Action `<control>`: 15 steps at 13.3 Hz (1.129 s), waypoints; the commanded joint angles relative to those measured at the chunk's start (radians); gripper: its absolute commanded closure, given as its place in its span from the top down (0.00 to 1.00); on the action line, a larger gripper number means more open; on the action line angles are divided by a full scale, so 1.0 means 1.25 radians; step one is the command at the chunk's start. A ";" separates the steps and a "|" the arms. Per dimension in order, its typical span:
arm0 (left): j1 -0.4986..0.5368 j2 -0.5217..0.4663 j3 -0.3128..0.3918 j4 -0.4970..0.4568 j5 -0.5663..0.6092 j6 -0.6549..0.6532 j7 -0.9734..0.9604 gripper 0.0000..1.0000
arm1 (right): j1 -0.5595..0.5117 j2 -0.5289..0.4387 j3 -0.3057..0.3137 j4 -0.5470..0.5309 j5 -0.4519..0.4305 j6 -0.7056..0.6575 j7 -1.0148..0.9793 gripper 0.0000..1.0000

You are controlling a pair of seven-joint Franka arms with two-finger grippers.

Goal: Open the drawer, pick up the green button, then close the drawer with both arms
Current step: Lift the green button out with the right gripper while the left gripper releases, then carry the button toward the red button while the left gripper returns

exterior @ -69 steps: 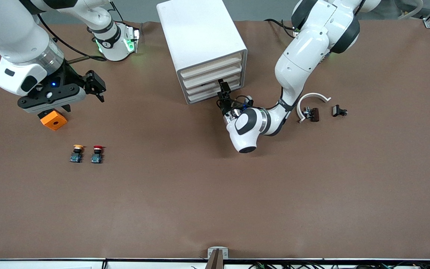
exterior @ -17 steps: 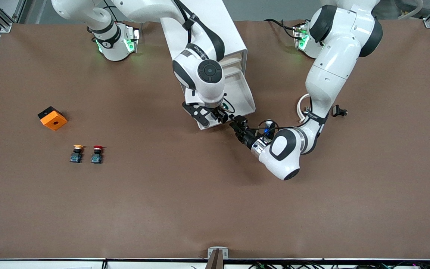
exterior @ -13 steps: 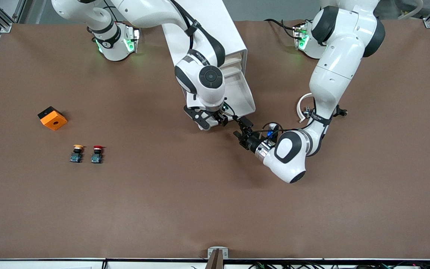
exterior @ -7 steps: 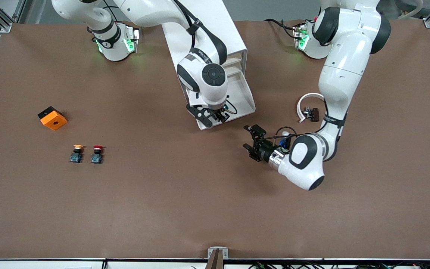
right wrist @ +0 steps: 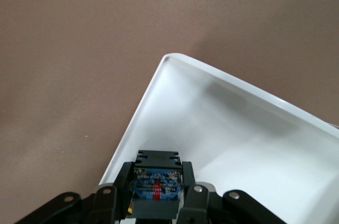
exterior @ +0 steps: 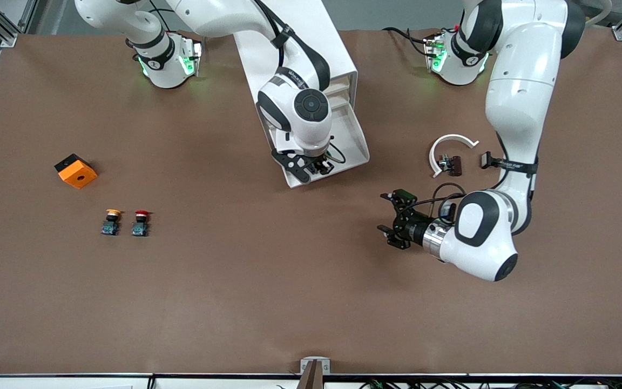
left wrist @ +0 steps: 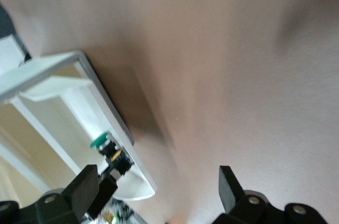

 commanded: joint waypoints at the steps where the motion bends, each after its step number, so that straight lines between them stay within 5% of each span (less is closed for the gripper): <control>1: -0.002 -0.050 0.005 -0.017 0.106 -0.019 0.085 1.00 | 0.005 -0.008 -0.006 0.045 0.018 -0.051 -0.004 0.13; 4: -0.008 -0.099 0.005 -0.017 0.228 -0.024 0.235 1.00 | -0.031 -0.047 -0.007 0.108 0.018 -0.213 -0.053 0.13; 8: -0.007 -0.148 0.010 -0.017 0.299 -0.020 0.286 1.00 | -0.177 -0.154 -0.009 0.102 0.052 -0.404 -0.406 0.13; 11: -0.019 -0.198 -0.001 -0.019 0.446 -0.013 0.382 1.00 | -0.296 -0.183 -0.013 0.075 0.048 -0.418 -0.661 0.17; 15: -0.048 -0.204 -0.010 -0.023 0.483 0.021 0.712 1.00 | -0.447 -0.178 -0.015 0.010 0.034 -0.348 -0.986 0.19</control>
